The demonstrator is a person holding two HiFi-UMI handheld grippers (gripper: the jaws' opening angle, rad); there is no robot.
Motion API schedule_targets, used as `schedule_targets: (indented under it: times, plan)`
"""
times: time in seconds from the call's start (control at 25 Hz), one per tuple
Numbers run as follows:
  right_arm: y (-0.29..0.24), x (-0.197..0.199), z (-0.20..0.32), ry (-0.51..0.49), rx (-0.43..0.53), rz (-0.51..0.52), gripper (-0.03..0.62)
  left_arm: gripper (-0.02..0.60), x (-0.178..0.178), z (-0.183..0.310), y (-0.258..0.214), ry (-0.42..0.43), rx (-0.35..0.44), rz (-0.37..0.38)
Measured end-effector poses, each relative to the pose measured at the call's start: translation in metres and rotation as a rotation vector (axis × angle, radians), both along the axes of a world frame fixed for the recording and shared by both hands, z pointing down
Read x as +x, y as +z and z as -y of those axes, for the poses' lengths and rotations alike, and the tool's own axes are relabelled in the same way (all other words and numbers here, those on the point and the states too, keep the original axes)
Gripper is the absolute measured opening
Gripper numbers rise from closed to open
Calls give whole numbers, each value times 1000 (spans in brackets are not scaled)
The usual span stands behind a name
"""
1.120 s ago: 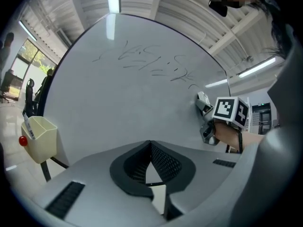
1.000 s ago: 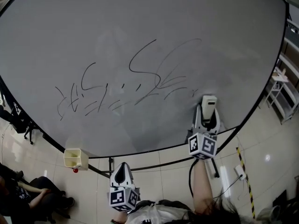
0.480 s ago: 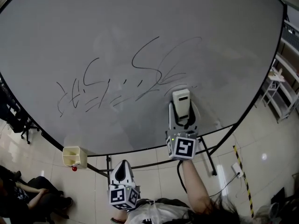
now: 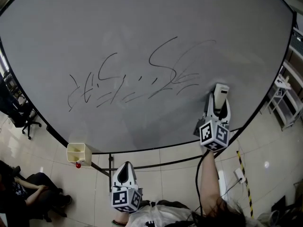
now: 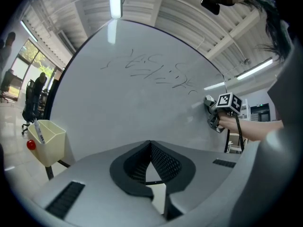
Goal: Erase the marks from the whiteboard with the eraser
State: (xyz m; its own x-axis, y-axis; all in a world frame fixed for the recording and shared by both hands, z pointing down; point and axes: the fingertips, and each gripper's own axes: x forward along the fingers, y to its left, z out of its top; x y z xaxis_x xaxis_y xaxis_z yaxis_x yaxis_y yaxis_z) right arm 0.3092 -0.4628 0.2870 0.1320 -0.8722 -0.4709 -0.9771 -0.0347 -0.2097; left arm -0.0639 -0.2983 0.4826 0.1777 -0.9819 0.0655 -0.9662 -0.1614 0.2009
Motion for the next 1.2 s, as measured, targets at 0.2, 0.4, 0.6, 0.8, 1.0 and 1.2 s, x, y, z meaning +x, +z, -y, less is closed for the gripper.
schedule_targets:
  times: [0.2, 0.4, 0.6, 0.8, 1.0, 1.2]
  plan:
    - [-8, -180, -19, -132, 41, -606, 279, -5, 10, 2, -5, 15, 16, -9]
    - [-4, -164, -16, -129, 22, -561, 279, -5, 11, -7, -12, 25, 32, 2]
    - [-26, -14, 3, 23, 3, -208, 279, -5, -14, -15, -4, -28, 8, -12]
    - [-24, -78, -7, -44, 48, -332, 279, -5, -22, -14, -2, -41, 1, -28]
    - [33, -226, -24, -204, 37, -759, 279, -5, -12, -12, -9, -13, 20, -27]
    - [19, -151, -13, -128, 9, -468, 279, -5, -23, -20, -11, -30, 24, -5]
